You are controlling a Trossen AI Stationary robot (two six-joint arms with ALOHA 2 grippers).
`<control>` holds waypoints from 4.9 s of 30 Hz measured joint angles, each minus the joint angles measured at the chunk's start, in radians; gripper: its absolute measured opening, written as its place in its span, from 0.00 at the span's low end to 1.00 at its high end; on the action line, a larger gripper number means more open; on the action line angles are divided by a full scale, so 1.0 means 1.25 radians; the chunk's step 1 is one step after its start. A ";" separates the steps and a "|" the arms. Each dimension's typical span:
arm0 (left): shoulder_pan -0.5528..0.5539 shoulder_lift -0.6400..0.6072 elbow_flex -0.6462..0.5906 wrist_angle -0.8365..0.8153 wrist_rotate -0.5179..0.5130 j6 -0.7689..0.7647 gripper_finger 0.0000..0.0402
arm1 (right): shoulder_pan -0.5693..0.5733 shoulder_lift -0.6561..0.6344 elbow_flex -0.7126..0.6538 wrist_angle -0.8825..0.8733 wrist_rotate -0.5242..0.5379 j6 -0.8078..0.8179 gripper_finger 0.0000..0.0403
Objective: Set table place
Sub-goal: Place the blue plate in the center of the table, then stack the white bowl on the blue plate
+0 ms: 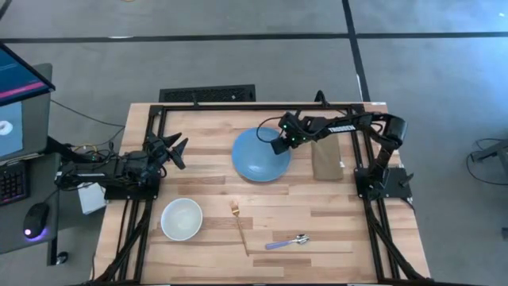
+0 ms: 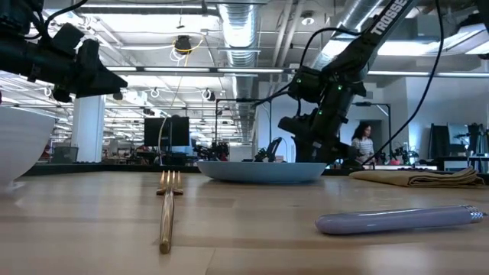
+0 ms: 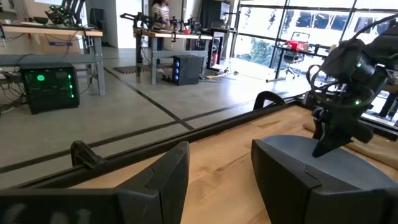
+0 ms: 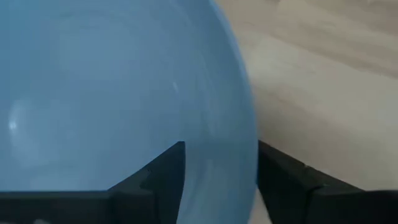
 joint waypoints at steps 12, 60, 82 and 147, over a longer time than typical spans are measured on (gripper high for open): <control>0.000 0.000 0.000 0.000 -0.001 0.001 0.41 | 0.015 0.014 0.002 0.021 -0.008 -0.012 0.11; 0.000 0.000 0.000 0.000 -0.002 0.008 0.41 | 0.244 0.013 0.000 -0.055 -0.050 -0.021 0.37; 0.000 0.000 0.000 0.005 0.006 0.000 0.41 | 0.162 -0.259 0.105 -0.109 0.058 -0.103 0.44; -0.067 0.908 1.018 -1.091 0.648 -0.167 0.41 | 0.017 -0.290 0.119 -0.026 0.053 -0.285 0.44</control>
